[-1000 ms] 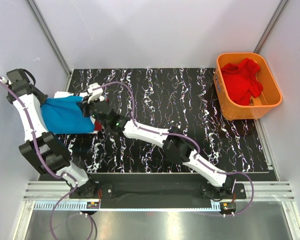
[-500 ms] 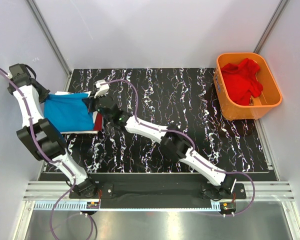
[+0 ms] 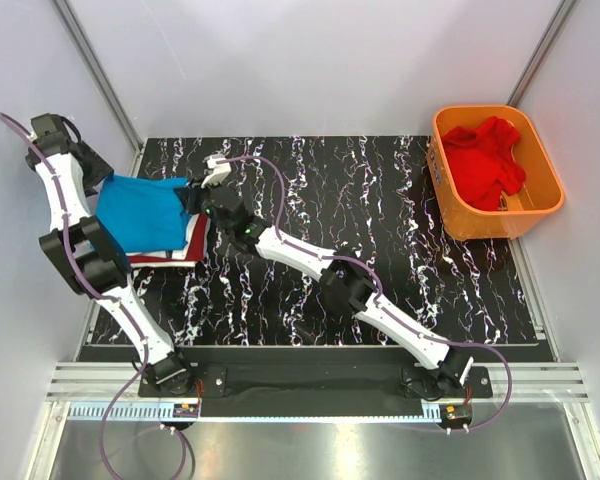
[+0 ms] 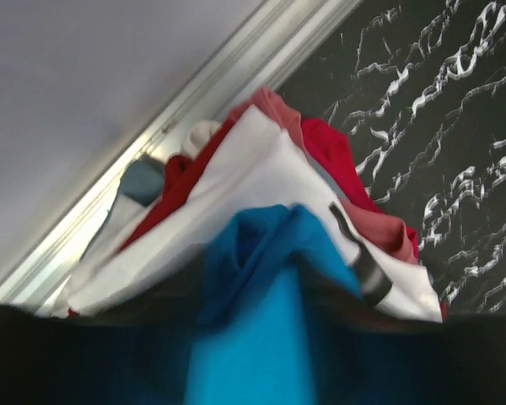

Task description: Fold and stack the t-shirts

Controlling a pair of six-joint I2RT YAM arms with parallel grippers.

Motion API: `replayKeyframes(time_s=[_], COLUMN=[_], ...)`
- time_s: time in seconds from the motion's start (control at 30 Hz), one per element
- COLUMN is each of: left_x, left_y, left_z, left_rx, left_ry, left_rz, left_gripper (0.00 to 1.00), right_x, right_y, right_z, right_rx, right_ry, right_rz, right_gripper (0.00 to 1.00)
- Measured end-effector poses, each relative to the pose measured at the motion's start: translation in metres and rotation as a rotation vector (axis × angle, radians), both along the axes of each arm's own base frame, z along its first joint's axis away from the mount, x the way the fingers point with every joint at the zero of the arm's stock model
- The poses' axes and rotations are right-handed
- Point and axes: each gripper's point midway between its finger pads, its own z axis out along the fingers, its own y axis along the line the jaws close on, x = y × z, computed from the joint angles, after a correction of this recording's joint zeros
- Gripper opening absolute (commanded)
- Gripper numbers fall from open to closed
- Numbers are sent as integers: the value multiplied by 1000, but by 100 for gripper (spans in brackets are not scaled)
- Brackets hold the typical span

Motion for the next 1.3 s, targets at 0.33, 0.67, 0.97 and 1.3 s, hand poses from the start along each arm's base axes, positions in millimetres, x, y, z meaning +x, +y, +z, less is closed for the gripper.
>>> replayKeyframes(time_s=[0.33, 0.67, 0.97, 1.3], left_x=[13, -22, -63, -126], left_y=[-5, -75, -222, -375], left_z=[0, 81, 104, -8], left_rx=[24, 135, 129, -1], left_ry=[-18, -155, -306, -286], left_rz=[-9, -96, -380, -734], left_gripper=[84, 93, 96, 99], right_x=[39, 6, -56, -108], right_y=[-29, -80, -214, -379], right_z=[-13, -32, 91, 29], right_rx=[5, -187, -177, -418], right_ry=[3, 78, 16, 139], right_rz=[-66, -85, -174, -347], right_gripper=[73, 72, 73, 95])
